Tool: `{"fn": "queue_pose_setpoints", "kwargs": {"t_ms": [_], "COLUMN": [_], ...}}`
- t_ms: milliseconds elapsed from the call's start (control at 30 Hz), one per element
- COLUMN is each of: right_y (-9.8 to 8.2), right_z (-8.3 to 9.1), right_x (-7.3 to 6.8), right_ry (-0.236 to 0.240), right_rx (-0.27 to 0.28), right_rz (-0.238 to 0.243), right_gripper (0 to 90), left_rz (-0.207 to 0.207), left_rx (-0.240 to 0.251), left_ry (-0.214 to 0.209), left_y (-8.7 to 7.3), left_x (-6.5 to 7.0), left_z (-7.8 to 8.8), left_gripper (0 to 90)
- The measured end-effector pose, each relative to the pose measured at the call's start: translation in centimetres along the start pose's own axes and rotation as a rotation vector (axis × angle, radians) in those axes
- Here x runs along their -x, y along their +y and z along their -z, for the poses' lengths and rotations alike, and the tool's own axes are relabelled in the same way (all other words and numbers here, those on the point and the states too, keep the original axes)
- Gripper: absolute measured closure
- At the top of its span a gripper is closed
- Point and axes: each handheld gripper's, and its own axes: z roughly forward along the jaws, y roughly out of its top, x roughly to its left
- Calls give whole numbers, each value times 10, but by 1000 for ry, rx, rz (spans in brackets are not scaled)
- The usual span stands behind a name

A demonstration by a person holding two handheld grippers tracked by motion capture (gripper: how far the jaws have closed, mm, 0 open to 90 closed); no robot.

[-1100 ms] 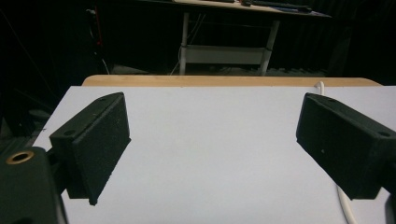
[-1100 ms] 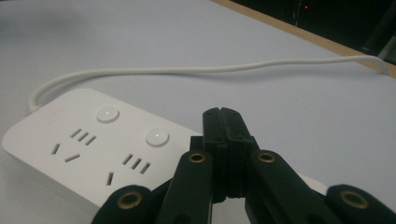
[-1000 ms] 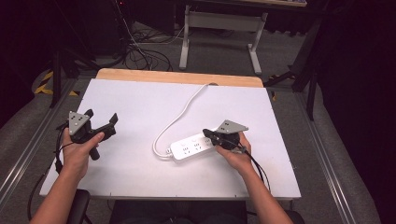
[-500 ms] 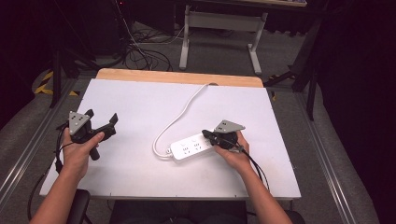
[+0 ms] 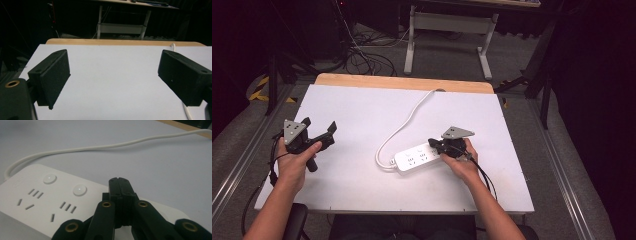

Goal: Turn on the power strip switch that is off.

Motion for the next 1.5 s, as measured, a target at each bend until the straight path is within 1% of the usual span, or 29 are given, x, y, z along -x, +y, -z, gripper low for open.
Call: {"fn": "queue_pose_setpoints", "kwargs": {"t_ms": [100, 133, 200, 233, 300, 467, 667, 767, 800, 867, 900, 967, 1033, 1067, 1167, 1300, 1500], "right_y": [0, 0, 0, 0, -1, -1, 1, 2, 3, 3, 4, 4, 6, 6, 6, 6, 6], "right_z": [1, 0, 0, 0, -1, -2, -2, -2, -2, -2, -3, -3, -3, -3, -4, -3, -4], "right_x": [1, 0, 0, 0, 1, -4, -6, -7, -8, -9, -10, -11, -13, -13, -15, -14, -16], "right_ry": [-1, -8, -10, -5, -5, -34, -45, -45, -51, -57, -68, -66, -76, -76, -90, -85, -93], "right_rx": [-3, -10, -10, -11, -14, -19, -39, -48, -55, -56, -67, -74, -91, -91, -91, -84, -87], "right_rz": [-3, 11, 12, 0, -4, 34, 42, 38, 49, 52, 66, 62, 82, 82, 103, 98, 107], "right_gripper": [900, 900, 900, 900, 900, 900, 900, 900, 900, 900, 900, 900, 900, 900, 900, 900, 900], "left_rz": [-3, -3, -1, 0, 0, -5, -7, -7, -7, -6, -5, -7, -8, -1, -3, -6, -10], "left_rx": [-1, 0, -1, -4, -2, -2, -5, -4, -4, -4, -2, 0, -2, 0, -1, -5, -6], "left_ry": [-1, -1, 0, -1, -2, -1, -2, 0, 1, -1, 1, 1, 3, 5, 5, 3, -1], "left_y": [0, 0, 0, 0, 0, 0, 0, 0, 0, 0, 0, -1, -1, -1, 0, -1, -1], "left_x": [0, 0, 1, 1, 1, 2, 2, 2, 2, 2, 2, 2, 1, 1, 1, 1, 2], "left_z": [-1, -1, -1, -1, -1, -1, -1, -1, -1, 0, 0, 0, 0, 0, 1, 0, -1], "left_gripper": [113, 112, 112, 113, 113, 112, 113, 113, 113, 113, 113, 113, 113, 113, 113, 113, 114]}}
